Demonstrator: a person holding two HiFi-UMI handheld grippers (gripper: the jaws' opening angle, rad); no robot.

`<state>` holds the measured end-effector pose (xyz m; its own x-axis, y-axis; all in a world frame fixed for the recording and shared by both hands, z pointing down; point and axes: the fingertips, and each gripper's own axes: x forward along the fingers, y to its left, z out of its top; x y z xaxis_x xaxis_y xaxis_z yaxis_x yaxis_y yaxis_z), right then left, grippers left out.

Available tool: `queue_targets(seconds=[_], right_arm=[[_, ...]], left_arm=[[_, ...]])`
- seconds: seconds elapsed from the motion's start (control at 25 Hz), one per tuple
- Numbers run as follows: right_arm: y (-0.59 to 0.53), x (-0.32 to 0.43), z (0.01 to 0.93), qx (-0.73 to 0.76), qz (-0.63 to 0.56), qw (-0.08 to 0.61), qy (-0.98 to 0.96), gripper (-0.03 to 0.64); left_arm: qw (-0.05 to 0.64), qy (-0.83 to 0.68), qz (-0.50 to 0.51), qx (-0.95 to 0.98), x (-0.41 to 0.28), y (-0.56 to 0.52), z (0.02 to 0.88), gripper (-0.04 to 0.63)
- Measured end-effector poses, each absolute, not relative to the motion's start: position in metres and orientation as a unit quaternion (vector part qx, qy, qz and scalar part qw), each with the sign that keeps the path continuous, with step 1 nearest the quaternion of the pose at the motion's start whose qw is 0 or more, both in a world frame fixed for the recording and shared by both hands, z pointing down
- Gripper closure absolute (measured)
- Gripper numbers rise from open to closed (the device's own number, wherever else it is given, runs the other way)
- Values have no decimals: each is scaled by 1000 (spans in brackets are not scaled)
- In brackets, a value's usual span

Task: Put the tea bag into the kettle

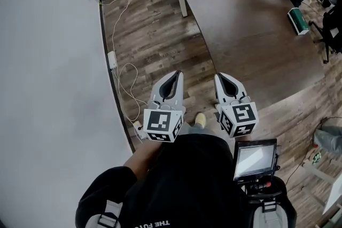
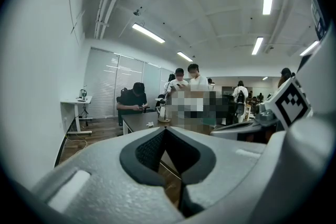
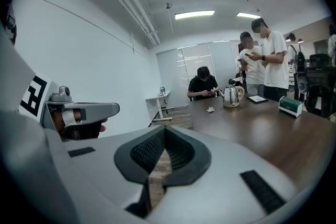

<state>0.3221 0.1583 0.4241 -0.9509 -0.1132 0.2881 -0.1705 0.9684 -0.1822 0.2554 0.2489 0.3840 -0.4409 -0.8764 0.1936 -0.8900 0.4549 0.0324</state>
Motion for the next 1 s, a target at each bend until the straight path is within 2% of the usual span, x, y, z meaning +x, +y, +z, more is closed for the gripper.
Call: queue_targets(seconds=[1.0], right_arm=[[164, 298, 422, 53, 92, 138, -985, 612]], left_arm=[[90, -859, 27, 503, 241, 258, 384, 592]])
